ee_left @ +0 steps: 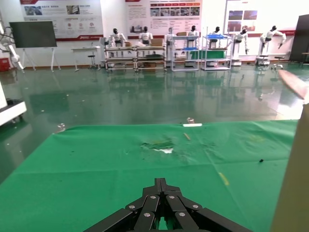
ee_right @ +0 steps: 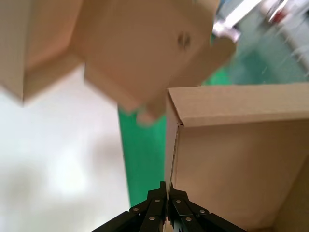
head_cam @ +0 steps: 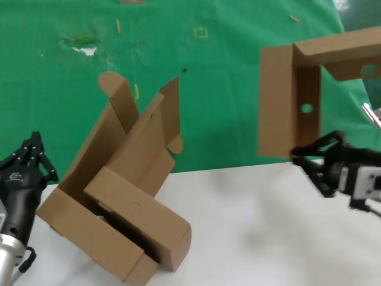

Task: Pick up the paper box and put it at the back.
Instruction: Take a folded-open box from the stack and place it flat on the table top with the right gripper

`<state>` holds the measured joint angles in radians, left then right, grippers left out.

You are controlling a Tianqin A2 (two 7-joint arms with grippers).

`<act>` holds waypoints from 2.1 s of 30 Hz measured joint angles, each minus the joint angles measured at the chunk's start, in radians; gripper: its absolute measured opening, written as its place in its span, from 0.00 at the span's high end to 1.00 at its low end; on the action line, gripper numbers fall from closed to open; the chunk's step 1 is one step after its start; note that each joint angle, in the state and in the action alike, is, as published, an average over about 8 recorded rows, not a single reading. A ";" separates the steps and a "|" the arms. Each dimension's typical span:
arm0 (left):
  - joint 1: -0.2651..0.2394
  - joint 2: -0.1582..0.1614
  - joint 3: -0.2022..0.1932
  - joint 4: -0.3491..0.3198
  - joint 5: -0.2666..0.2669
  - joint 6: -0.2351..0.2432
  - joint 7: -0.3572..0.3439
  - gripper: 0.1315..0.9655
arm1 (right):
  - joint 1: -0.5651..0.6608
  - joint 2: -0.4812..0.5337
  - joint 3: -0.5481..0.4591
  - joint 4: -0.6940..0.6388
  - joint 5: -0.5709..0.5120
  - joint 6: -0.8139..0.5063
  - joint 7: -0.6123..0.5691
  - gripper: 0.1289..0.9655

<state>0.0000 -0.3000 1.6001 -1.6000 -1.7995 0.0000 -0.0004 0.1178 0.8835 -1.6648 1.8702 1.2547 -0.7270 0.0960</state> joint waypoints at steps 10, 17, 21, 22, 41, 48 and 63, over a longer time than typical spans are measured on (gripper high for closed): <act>0.000 0.000 0.000 0.000 0.000 0.000 0.000 0.99 | 0.254 0.027 -0.125 -0.079 -0.252 -0.314 0.220 0.99; 0.000 0.000 0.000 0.000 0.000 0.000 0.000 0.99 | 0.484 -0.072 -0.284 -0.192 -0.369 -0.526 0.265 0.99; 0.000 0.000 0.000 0.000 0.000 0.000 0.000 0.99 | 0.605 -0.160 -0.369 -0.300 -0.426 -0.593 0.263 0.99; 0.000 0.000 0.000 0.000 0.000 0.000 0.000 0.99 | 0.633 -0.184 -0.388 -0.333 -0.441 -0.604 0.260 0.99; 0.000 0.000 0.000 0.000 0.000 0.000 0.000 0.99 | 0.911 -0.504 -0.613 -0.862 -0.616 -0.553 0.205 0.99; 0.000 0.000 0.000 0.000 0.000 0.000 0.000 0.99 | 0.967 -0.576 -0.639 -1.009 -0.654 -0.474 0.224 0.99; 0.000 0.000 0.000 0.000 0.000 0.000 0.000 0.99 | 0.996 -0.651 -0.668 -1.147 -0.664 -0.400 0.268 0.99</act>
<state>0.0000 -0.3000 1.6001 -1.6000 -1.7996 0.0000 -0.0004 1.1140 0.2329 -2.3328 0.7235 0.5907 -1.1265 0.3644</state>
